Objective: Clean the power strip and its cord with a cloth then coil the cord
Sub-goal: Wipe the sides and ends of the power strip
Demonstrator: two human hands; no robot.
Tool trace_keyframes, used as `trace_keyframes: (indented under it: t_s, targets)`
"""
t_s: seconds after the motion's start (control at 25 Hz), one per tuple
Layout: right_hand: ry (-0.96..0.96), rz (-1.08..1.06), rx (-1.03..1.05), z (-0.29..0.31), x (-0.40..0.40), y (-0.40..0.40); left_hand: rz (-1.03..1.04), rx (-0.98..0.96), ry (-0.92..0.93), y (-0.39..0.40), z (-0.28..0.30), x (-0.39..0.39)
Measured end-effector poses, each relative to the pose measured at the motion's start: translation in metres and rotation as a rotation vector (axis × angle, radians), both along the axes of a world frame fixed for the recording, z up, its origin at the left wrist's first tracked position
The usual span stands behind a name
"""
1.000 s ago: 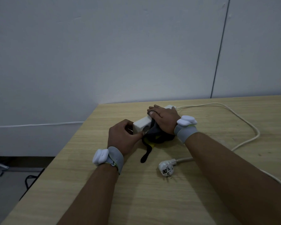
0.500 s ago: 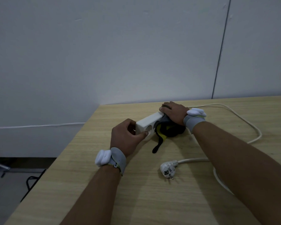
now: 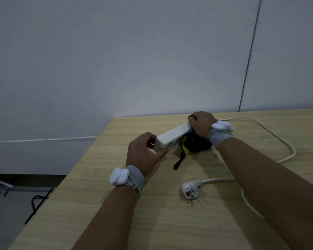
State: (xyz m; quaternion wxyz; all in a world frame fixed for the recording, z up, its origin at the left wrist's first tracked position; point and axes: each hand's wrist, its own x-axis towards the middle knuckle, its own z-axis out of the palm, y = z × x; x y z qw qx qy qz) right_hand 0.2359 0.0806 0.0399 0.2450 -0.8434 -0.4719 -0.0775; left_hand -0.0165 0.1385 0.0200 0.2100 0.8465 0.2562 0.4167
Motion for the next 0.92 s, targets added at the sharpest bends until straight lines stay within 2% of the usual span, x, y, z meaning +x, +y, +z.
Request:
trace_keyframes:
  t_s: [0.08, 0.2, 0.4, 0.72, 0.92]
  targets:
    - [-0.013, -0.041, 0.193, 0.000, 0.003, -0.013, -0.013, 0.052, 0.009, 0.001, 0.001, 0.001]
    - [0.161, 0.015, 0.332, -0.001, 0.007, -0.028, -0.025, 0.103, 0.024, 0.001, 0.002, 0.002]
    - [0.282, 0.127, 0.308, -0.004, 0.008, -0.037, -0.054, 0.133, 0.027, 0.000, 0.001, 0.001]
    - [0.212, 0.306, 0.266, 0.004, -0.006, -0.034, -0.043, 0.150, 0.041, 0.000, 0.004, 0.000]
    - [0.161, 0.253, 0.280, 0.005, -0.006, -0.036, -0.041, 0.158, 0.046, -0.001, 0.005, 0.001]
